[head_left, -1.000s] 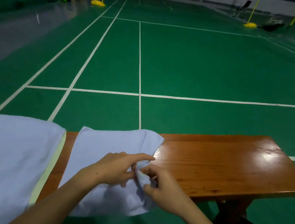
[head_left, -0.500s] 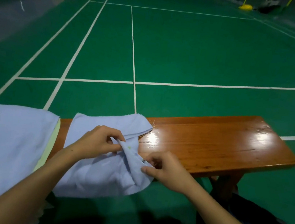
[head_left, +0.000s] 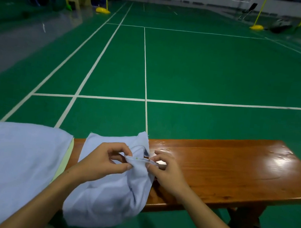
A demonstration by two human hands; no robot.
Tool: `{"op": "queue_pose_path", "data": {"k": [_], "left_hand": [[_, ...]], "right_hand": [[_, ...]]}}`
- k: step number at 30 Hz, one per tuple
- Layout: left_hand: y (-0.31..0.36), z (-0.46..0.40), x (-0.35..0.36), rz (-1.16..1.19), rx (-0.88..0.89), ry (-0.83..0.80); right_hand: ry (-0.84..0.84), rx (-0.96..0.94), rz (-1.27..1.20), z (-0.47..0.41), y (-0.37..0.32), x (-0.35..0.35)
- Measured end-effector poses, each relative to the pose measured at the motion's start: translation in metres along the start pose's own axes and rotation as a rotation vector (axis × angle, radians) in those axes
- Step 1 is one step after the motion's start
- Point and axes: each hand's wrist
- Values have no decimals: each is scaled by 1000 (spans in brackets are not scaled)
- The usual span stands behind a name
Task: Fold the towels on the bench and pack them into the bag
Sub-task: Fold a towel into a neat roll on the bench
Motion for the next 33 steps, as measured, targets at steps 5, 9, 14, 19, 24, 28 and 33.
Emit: {"op": "queue_pose_path", "data": {"k": [5,9,14,19,24,28,33], "left_hand": [[0,4,-7,118,2,40],[2,7,-14,164,26,55],[0,12,-32,61,40,138],[1,17,-54,-453,66,336],[16,14,-63,-657,254,474],[39,12,-66,-510,302,493],[72,10,-64,-17,246,533]], "right_hand": [[-34,-1,-369,-9,4,9],[-50,-11,-508,-11,-5,14],[-40,-48,-324,-19,-17,-3],[-127,-205,53,-27,-34,-27],[-164,-432,533,-37,-64,-37],[-48,-599,694,-45,-97,-43],[242,-587,702,-44,-139,-43]]}}
Point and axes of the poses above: each hand's wrist, its own z-axis away from the middle knuckle, its own x-axis out of the palm, y = z × x, and after that the axes turned 11 degrees about -x, right-handed
